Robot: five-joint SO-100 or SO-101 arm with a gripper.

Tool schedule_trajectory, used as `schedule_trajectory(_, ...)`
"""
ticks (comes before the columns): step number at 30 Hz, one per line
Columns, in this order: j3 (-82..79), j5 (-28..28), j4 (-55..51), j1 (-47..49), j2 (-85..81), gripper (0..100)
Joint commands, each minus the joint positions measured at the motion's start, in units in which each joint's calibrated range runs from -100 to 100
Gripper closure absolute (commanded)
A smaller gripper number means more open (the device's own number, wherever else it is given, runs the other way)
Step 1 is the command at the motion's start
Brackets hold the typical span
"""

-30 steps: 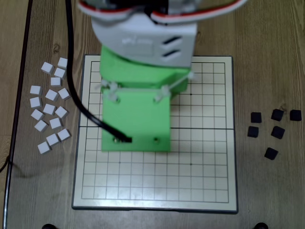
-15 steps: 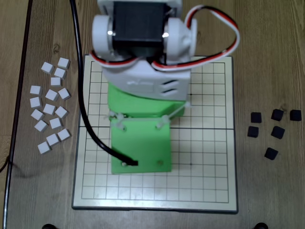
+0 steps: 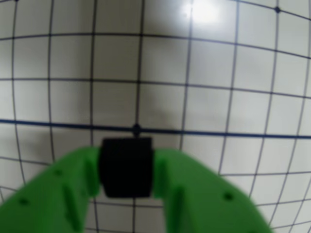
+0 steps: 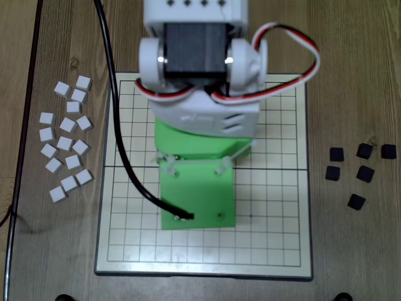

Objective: Grasp a Black stone and put it on the board on position (0,0).

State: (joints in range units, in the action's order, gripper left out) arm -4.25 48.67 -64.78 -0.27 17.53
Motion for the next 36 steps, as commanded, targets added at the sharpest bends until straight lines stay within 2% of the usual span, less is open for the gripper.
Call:
schedule_trajectory(1, 0.7, 0.0, 1.7, 0.0, -1.3, 94)
schedule_trajectory(36, -3.9, -0.3, 6.0, -1.1, -0.8, 94)
